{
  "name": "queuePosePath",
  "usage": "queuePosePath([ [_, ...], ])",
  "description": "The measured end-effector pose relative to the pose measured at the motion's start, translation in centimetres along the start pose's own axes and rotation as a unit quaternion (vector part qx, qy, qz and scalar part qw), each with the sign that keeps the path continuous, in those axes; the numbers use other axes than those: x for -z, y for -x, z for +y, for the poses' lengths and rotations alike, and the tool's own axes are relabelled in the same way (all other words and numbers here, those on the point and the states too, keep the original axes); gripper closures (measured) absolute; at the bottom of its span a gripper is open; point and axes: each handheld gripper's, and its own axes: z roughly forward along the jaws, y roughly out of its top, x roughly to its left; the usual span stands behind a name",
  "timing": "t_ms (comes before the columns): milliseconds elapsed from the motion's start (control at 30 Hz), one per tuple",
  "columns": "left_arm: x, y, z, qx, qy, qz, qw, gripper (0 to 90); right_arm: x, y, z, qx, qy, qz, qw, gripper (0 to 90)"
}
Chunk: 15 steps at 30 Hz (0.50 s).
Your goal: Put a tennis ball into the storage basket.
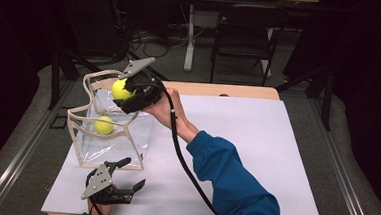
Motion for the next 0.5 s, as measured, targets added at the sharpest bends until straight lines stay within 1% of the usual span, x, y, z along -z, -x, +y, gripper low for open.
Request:
queuePosePath([
  [100, 0.0, 0.0, 0.0, 0.000, -0.002, -0.003, 1.0000, 15.9, -0.3, 0.0, 0.0, -0.001, -0.001, 0.000, 1.0000, 25.9],
  [167, 0.0, 0.0, 0.0, 0.000, 0.000, -0.001, 1.0000, 15.9, -0.5, 0.1, 0.0, 0.000, -0.006, 0.000, 1.0000, 25.9],
  [400, 0.0, 0.0, 0.0, -0.001, -0.001, -0.001, 1.0000, 15.9, -1.1, 0.0, 0.1, 0.001, -0.019, 0.004, 0.9998, 25.9],
  [433, 0.0, -0.1, 0.0, -0.002, -0.004, -0.004, 1.0000, 15.9, -1.3, 0.0, 0.1, 0.001, -0.022, 0.005, 0.9997, 25.9],
  [500, 0.0, -0.1, 0.0, -0.002, -0.003, -0.001, 1.0000, 15.9, -1.4, -0.1, 0.2, 0.004, -0.026, 0.005, 0.9996, 25.9],
])
